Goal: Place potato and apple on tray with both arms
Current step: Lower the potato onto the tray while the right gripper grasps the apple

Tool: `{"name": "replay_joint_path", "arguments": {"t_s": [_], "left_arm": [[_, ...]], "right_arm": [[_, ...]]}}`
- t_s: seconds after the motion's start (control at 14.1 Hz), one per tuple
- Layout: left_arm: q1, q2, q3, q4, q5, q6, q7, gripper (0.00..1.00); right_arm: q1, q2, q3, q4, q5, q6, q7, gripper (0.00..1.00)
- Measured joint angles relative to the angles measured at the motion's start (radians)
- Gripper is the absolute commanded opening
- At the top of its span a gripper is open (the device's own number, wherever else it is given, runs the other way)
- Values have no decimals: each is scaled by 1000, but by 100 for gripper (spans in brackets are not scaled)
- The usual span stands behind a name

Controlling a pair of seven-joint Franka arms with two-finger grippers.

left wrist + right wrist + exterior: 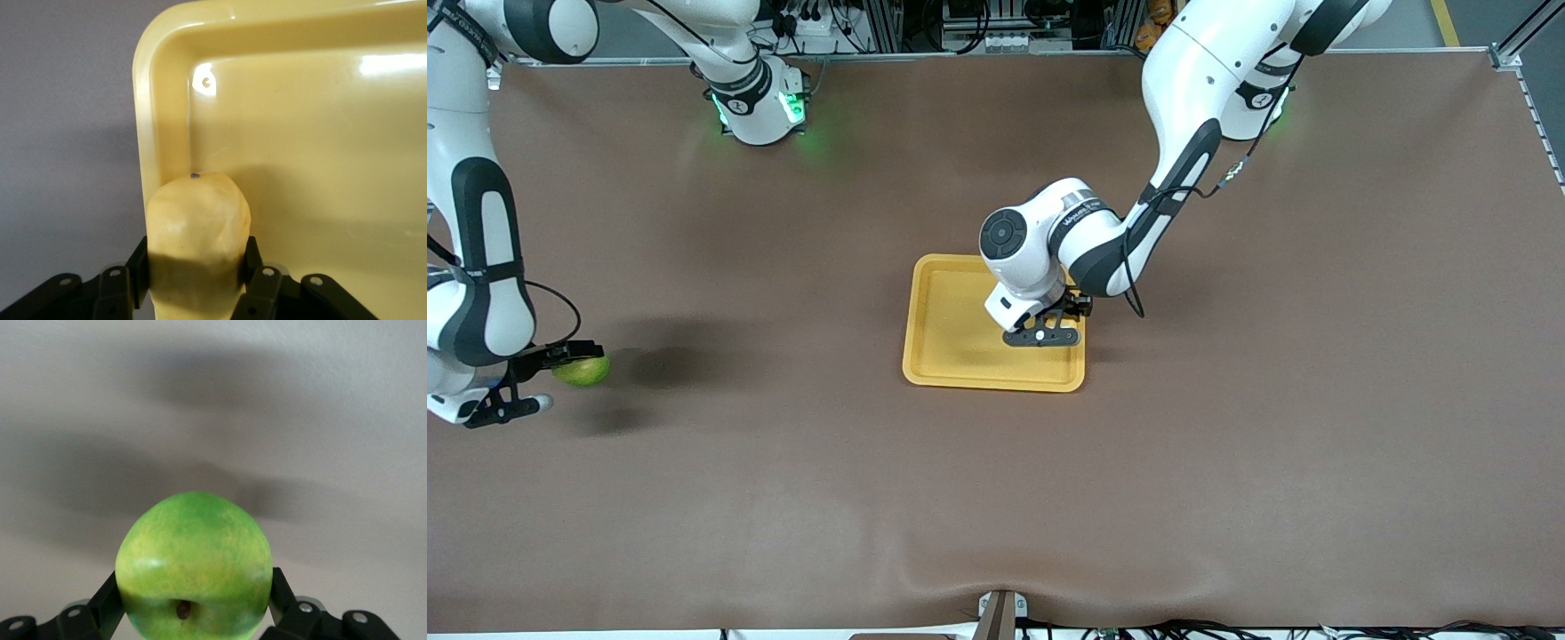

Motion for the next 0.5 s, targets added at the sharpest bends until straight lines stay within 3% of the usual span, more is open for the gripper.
{"name": "replay_joint_path", "arguments": {"t_s": [0.5], "left_arm": [[0, 0, 2, 2, 0, -1, -1, 100]], "right_arm": [[44, -33, 2, 27, 26, -55, 0, 0]]}}
